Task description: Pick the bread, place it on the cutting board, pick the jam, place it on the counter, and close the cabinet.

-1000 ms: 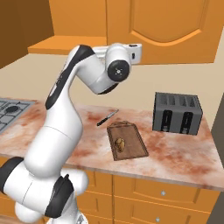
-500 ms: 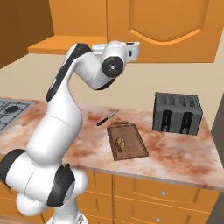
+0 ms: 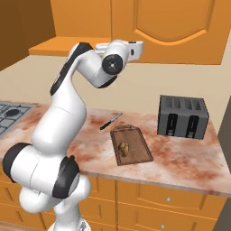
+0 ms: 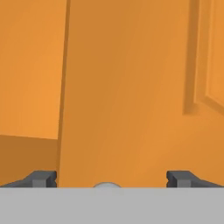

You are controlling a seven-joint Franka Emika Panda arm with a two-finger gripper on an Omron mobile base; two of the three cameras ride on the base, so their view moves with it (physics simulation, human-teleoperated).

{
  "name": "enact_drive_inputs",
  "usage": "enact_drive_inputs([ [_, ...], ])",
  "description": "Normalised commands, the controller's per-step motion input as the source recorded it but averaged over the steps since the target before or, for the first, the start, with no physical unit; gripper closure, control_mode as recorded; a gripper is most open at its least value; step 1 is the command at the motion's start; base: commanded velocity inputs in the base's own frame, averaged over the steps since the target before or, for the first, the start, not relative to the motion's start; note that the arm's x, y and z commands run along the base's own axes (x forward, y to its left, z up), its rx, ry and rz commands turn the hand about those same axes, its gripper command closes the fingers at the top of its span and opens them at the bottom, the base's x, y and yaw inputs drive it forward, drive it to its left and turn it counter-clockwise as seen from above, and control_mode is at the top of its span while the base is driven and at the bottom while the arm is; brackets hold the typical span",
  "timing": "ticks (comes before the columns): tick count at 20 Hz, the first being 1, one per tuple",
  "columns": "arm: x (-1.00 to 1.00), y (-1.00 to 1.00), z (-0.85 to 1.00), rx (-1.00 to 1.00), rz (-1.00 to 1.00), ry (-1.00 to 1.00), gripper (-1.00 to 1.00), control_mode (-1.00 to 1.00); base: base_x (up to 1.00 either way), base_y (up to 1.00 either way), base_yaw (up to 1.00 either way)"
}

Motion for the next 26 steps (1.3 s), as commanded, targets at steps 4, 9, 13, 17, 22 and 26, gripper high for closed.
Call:
enact_drive_inputs([
  [4,0.35,0.0,0.0,0.0,-0.05,0.0,-1.0,-1.0,0.0,0.0,0.0],
  [9,0.35,0.0,0.0,0.0,-0.05,0.0,-1.0,-1.0,0.0,0.0,0.0],
  [13,0.32,0.0,0.0,0.0,-0.05,0.0,-1.0,-1.0,0.0,0.0,0.0],
  [17,0.13,0.0,0.0,0.0,-0.03,0.0,-1.0,-1.0,0.0,0.0,0.0],
  [22,-0.24,-0.03,0.0,0.0,0.0,-0.01,-1.0,-1.0,0.0,0.0,0.0],
  [26,-0.52,-0.12,-0.06,0.0,0.0,-0.05,-1.0,-1.0,0.0,0.0,0.0],
])
